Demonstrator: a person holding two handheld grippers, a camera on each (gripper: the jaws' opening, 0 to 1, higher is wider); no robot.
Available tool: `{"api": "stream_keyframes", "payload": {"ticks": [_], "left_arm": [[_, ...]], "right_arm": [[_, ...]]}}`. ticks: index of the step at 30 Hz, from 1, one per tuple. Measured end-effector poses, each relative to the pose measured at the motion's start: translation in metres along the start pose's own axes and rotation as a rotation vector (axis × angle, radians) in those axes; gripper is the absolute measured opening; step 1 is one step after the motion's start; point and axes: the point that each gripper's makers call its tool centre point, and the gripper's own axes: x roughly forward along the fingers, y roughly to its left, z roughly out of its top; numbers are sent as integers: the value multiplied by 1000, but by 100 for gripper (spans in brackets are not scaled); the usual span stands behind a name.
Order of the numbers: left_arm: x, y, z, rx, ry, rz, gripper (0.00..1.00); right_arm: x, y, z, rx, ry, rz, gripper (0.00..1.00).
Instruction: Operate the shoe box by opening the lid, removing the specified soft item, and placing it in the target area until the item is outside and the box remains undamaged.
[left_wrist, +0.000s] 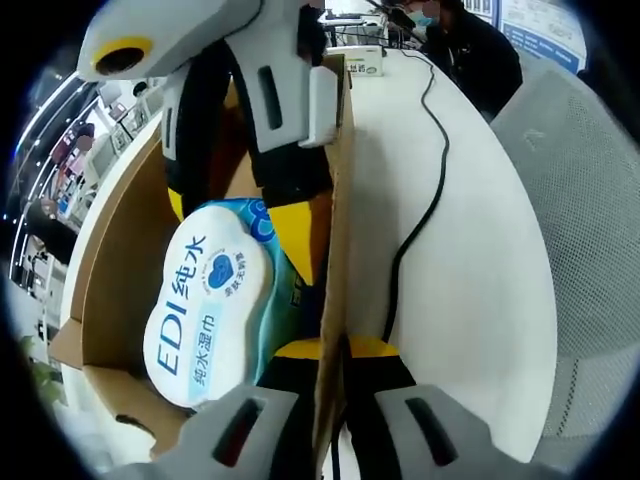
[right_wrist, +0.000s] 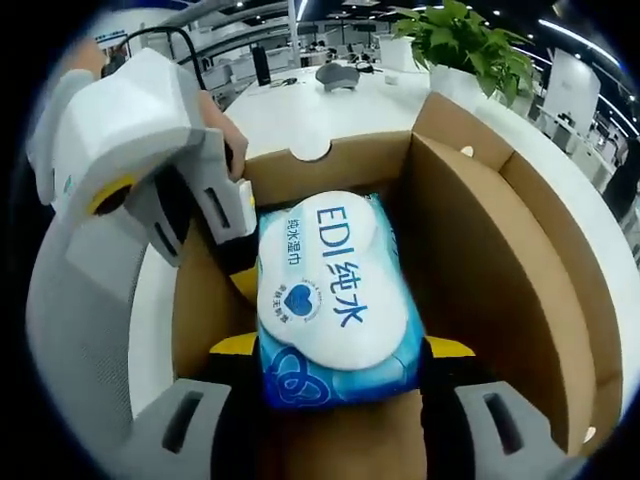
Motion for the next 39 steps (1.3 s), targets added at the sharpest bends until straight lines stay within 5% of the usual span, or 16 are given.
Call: {"api": "stream_keyframes", "payload": {"ticks": [19, 27, 30, 39], "left_arm": [[0, 0, -1, 1, -1, -1, 4], [1, 0, -1, -1, 0, 0, 4], [0, -2, -1, 57, -10, 15, 4], [0, 0, -1, 17, 1, -9, 4]], "right_arm": [[-36, -27, -53, -25, 66, 12, 60], [-35, -26, -52, -46, 78, 15, 59], [-35, -26, -53, -42, 85, 17, 60], [-33, -26, -52, -63, 107, -22, 63]]}}
